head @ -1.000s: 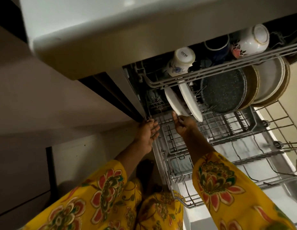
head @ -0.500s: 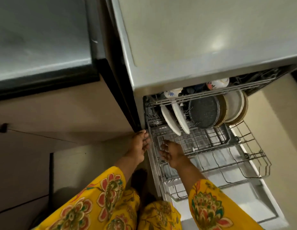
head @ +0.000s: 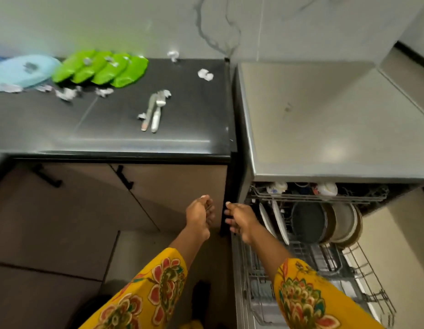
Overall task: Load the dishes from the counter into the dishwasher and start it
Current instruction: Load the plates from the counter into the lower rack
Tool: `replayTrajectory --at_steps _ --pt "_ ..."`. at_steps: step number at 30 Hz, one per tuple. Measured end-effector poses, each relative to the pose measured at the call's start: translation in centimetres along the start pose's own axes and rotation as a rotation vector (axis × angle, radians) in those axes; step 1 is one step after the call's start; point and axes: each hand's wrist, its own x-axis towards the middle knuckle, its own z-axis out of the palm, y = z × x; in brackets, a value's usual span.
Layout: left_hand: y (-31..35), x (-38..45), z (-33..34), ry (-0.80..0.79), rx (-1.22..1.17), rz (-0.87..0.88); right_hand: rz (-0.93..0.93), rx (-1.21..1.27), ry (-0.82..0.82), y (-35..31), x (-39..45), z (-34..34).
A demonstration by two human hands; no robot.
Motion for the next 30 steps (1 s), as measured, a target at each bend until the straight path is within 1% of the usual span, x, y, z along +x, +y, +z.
replayTrajectory --at_steps 6,15,21,25,30 --pt "6.3 -1.8 -3.5 0.04 -0.162 0.142 -0.175 -0.111 -0.088 -5.3 -2.9 4.8" --pt "16.7 -0.9 -11.7 0.166 -0.334 0.311 -0.31 -0.243 -0.299 -12.4 -4.0 17.1" --pt "22.9 1.9 -16.7 0.198 -0.379 0.363 -0.352 -0.282 -0.356 -16.3 -3.2 25.0" --pt "27.0 3.8 -20.0 0.226 -0.374 0.366 -0.348 -0.296 -0.342 -18.1 -2.5 30.1" --pt "31.3 5.8 -24.3 0.22 -0.364 0.38 -0.359 -0.292 -0.342 -20.1 -1.9 35.9"
